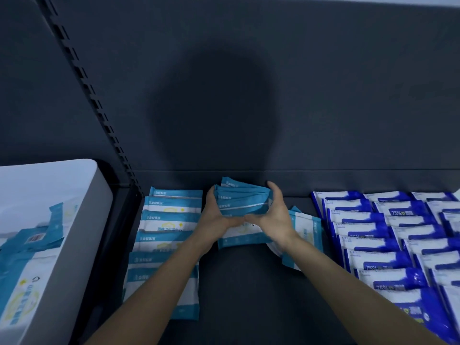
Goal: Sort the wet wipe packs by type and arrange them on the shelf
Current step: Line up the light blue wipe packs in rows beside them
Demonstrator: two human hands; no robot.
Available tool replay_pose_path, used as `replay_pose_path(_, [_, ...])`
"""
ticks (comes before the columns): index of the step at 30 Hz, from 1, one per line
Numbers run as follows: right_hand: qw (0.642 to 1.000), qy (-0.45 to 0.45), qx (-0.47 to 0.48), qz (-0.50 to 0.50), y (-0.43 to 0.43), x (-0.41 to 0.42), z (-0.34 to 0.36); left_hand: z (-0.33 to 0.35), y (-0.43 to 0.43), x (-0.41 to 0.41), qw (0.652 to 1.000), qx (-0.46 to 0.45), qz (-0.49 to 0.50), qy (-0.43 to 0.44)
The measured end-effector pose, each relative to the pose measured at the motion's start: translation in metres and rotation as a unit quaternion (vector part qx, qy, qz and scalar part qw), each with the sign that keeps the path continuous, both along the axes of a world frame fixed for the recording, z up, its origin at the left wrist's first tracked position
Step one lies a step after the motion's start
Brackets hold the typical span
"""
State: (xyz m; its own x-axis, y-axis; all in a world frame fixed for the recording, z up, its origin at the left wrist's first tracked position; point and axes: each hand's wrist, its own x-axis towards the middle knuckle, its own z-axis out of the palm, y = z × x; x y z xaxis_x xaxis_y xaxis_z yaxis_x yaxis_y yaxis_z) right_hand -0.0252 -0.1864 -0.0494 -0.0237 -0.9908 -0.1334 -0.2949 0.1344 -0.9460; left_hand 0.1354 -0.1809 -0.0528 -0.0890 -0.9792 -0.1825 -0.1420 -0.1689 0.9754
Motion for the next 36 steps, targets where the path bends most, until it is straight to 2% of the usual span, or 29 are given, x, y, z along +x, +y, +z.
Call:
replay_pose_path(6, [0.985,-0.152,0.078,-0.02,-0.007,-0.005,0.002,0.0,0.004,-0.001,0.999,0.007,-0.004,-0.04])
replay_pose_path(13, [0.99,-0.105,0.09,0.005,-0.019,0.007,0.007,0.011,0.01,0.003,0.982,-0.07,0.023,-0.177])
replay_pose_path(15, [0.995,-0.061,0.077,0.028,-0.018,0.006,0.015,0.02,0.014,0.006,0.967,-0.1,0.008,-0.234])
replay_pose_path(17, [0.997,-0.016,0.054,0.044,-0.013,0.006,0.021,0.025,0.018,0.013,0.941,-0.137,-0.019,-0.31])
replay_pose_path(18, [0.998,0.0,0.039,0.05,-0.009,0.006,0.022,0.023,0.019,0.018,0.917,-0.161,-0.043,-0.363])
replay_pose_path(21, [0.996,0.044,0.0,0.08,0.005,0.006,0.018,0.016,0.023,0.028,0.818,-0.155,-0.13,-0.538])
replay_pose_path(23, [0.994,0.049,0.001,0.097,0.009,0.007,0.012,0.012,0.026,0.031,0.777,-0.135,-0.158,-0.595])
replay_pose_path(25, [0.993,0.047,0.009,0.108,0.011,0.007,0.008,0.01,0.029,0.032,0.758,-0.136,-0.172,-0.615])
replay_pose_path(29, [0.992,0.05,0.006,0.114,0.011,0.004,0.006,0.015,0.026,0.034,0.751,-0.118,-0.2,-0.619])
replay_pose_path(31, [0.995,0.05,0.004,0.09,0.009,0.003,0.006,0.02,0.026,0.034,0.759,-0.105,-0.214,-0.606])
replay_pose_path(34, [0.995,0.091,0.019,0.027,-0.001,0.004,0.005,0.02,0.029,0.035,0.776,-0.114,-0.212,-0.583])
replay_pose_path(36, [0.991,0.123,0.039,0.023,-0.006,0.003,0.006,0.019,0.032,0.036,0.786,-0.127,-0.208,-0.569])
